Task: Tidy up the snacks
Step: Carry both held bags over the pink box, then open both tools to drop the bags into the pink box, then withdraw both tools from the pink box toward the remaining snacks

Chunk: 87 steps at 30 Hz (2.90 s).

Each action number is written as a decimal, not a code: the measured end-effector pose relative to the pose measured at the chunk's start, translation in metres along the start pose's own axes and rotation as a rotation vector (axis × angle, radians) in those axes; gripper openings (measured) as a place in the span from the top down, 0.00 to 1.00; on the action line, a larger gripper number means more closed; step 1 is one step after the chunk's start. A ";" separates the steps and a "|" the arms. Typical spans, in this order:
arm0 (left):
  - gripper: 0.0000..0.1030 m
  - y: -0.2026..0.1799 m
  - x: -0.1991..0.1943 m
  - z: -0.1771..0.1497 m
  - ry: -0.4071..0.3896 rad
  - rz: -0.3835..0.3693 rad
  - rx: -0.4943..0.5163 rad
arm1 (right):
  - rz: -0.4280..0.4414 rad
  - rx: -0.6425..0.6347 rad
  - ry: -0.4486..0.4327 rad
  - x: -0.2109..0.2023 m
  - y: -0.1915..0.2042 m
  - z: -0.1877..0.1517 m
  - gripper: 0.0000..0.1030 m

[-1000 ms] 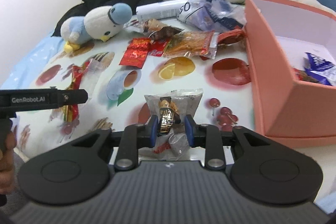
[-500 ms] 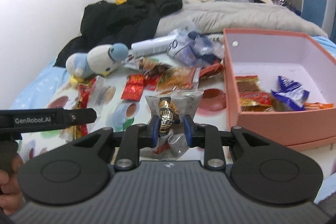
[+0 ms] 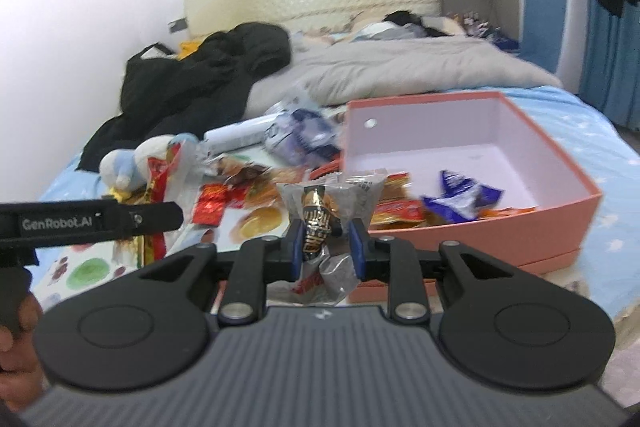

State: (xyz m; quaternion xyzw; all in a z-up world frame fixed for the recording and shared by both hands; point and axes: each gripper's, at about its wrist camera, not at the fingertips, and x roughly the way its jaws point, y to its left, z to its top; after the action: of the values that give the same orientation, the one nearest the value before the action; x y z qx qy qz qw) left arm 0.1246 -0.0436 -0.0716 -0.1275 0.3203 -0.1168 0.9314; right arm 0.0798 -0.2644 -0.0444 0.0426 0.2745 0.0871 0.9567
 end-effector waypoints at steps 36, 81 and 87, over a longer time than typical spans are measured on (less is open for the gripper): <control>0.34 -0.125 0.254 0.094 0.217 -0.092 0.204 | -0.150 0.169 0.082 0.127 -0.174 0.050 0.73; 0.20 -0.068 -0.012 0.035 -0.020 -0.022 0.208 | -0.004 0.134 -0.059 -0.018 -0.065 0.026 0.45; 0.20 -0.042 -0.052 0.008 -0.043 0.033 0.152 | 0.020 0.051 -0.062 -0.040 -0.032 0.008 0.45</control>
State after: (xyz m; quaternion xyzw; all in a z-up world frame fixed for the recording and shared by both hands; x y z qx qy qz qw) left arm 0.0841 -0.0663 -0.0236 -0.0538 0.2926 -0.1227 0.9468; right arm 0.0555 -0.3034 -0.0210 0.0723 0.2464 0.0883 0.9624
